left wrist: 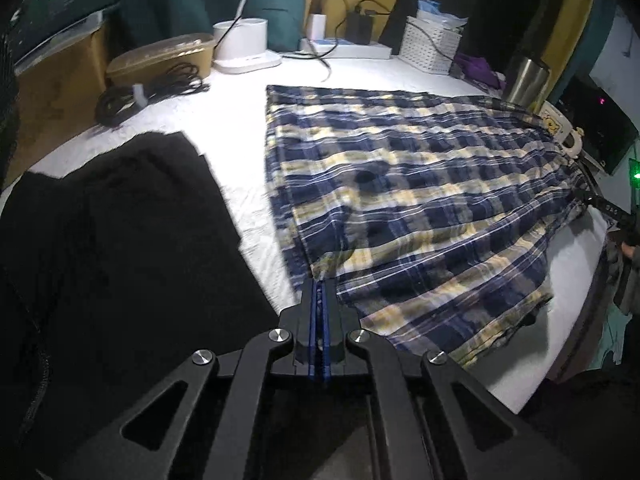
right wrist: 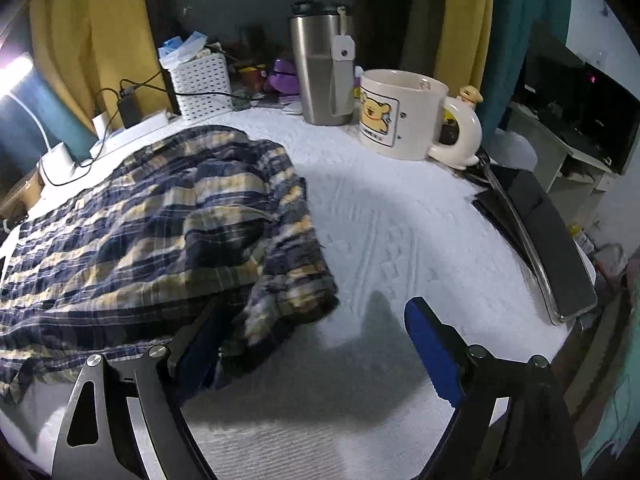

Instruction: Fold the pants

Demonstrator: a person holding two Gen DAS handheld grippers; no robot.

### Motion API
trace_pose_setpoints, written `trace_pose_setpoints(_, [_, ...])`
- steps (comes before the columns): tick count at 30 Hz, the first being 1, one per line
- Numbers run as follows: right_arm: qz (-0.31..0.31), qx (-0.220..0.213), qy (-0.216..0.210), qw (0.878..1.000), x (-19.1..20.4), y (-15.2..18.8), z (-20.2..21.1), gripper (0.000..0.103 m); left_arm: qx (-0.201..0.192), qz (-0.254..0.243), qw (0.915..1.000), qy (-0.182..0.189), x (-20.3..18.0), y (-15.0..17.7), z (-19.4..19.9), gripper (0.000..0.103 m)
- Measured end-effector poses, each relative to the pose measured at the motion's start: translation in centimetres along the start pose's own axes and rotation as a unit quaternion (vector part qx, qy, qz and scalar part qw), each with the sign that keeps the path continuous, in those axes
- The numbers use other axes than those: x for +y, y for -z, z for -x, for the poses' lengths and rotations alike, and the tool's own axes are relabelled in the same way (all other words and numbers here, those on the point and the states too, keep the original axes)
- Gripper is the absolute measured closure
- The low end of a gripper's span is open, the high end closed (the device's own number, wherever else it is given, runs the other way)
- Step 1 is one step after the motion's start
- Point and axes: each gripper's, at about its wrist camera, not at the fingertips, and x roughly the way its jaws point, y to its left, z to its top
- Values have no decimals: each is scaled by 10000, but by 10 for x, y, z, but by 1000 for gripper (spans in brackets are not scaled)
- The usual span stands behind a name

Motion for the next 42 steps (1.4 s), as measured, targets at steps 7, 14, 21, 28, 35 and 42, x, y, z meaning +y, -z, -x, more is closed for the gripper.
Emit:
trace_pose_setpoints(7, [379, -226, 65, 9990, 21, -6, 13, 13, 66, 146, 9998, 81, 6, 0, 4, 102])
trace_pose_setpoints(14, [263, -285, 112, 9992, 12, -13, 13, 13, -63, 398, 9988, 292, 5, -9, 23, 54])
trace_pose_setpoints(21, [166, -231, 67, 9996, 8, -6, 7, 13, 336, 352, 9984, 289, -7, 15, 14, 53])
trace_pose_setpoints(28, [172, -146, 24, 9997, 10, 1, 3, 13, 224, -130, 9996, 72, -16, 30, 18, 99])
trace_pose_setpoints(35, [113, -102, -1, 9999, 7, 7, 2, 13, 430, -56, 9989, 169, -6, 27, 21, 95])
trace_pose_setpoints(42, [26, -252, 132, 9996, 0, 0, 9, 13, 58, 93, 9999, -58, 12, -5, 45, 64])
